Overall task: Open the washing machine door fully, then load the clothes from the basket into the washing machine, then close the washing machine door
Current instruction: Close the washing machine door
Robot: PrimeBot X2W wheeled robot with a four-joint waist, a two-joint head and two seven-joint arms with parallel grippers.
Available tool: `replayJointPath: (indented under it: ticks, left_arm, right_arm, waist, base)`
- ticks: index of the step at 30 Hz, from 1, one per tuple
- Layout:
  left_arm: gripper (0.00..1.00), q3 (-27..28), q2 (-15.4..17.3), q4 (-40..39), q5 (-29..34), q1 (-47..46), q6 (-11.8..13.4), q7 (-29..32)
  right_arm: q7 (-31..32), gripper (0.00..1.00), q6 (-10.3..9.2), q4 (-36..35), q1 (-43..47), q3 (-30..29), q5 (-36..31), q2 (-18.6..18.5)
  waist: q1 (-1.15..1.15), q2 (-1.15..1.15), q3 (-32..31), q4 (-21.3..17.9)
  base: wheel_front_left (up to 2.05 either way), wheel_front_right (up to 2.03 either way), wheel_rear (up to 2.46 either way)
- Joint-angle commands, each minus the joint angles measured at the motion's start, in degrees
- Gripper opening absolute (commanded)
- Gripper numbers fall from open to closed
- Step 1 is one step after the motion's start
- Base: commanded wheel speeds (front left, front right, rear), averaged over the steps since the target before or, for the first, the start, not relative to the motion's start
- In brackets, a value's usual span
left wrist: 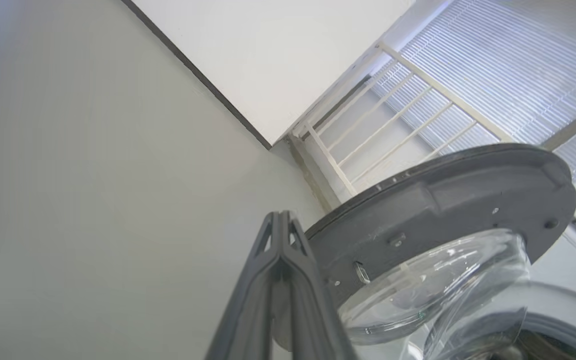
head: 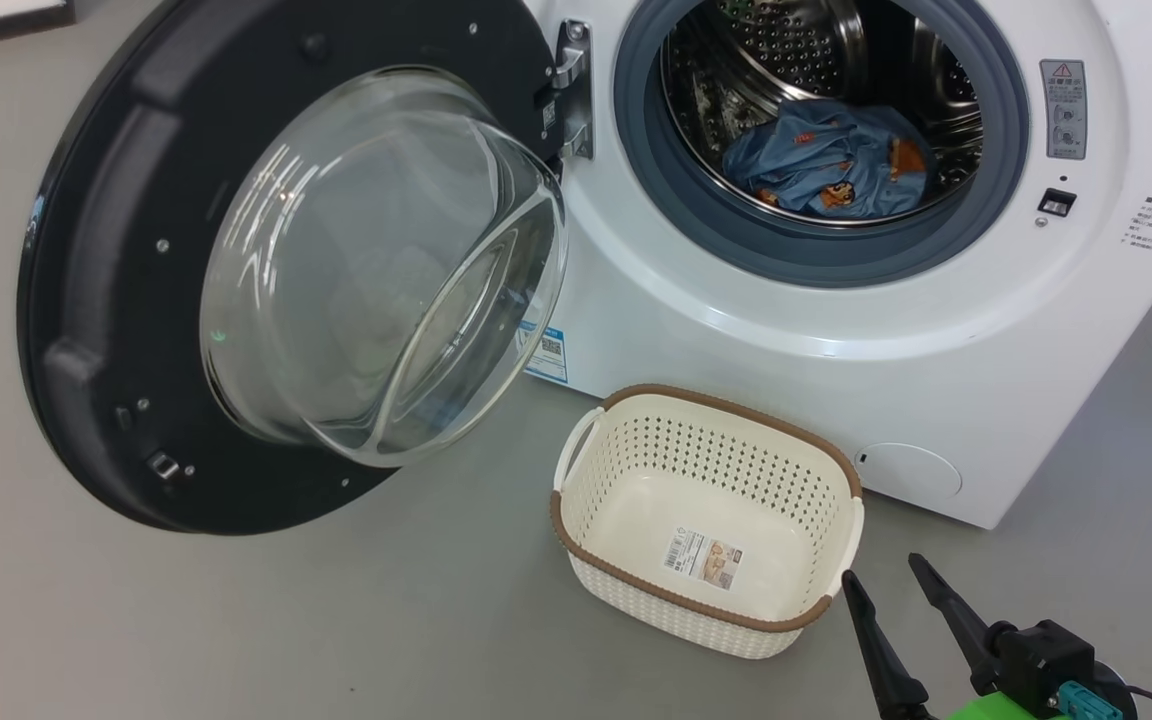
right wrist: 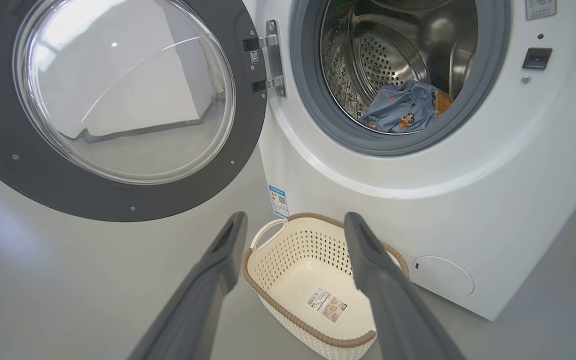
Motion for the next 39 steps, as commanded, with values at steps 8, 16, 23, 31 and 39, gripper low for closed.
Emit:
replayJointPath:
  ticks: [8,16,23,31,39]
  left_arm:
    - [0.00,15.0,6.6,3.2,-25.3,-11.8,-8.2,6.1]
    - [0.00,18.2,13.5,12.2,-36.1,-22.6,-8.9,15.0]
    - [0.00,19.5,17.1,21.8,-39.7,-29.6,-8.7,17.8]
    - [0.00,19.9,18.0,28.0,-42.7,-34.5,-11.4,20.8]
    - [0.00,19.5,18.4,31.2,-44.8,-38.0,-13.3,25.0]
  right_arm:
    - [-0.3,1.00,0.09,-1.6,0.3,0.2,0.3,-0.1]
    - [-0.3,1.00,0.09,-2.2,0.9,-0.7,0.0,-1.3]
    - [-0.3,1.00,0.09,-2.7,1.3,-1.4,-0.2,-1.6]
    - [-0.3,1.00,0.09,-2.9,0.1,-1.1,0.0,-2.9]
    - [-0.3,1.00,0.09,-3.0,-2.0,-0.7,0.3,-4.9]
  waist:
    - [0.00,0.00,1.2,0.7]
    - [0.00,0.00,3.5,1.0]
    - [0.00,0.00,5.9,0.0]
    - [0.00,0.00,10.0,-1.8]
    - [0.00,0.00,13.8,-4.0]
  base:
    - [0.00,0.00,0.00]
    - [0.00,0.00,0.00]
    - [0.00,0.00,0.00]
    - [0.00,0.00,0.00]
    - [0.00,0.00,0.00]
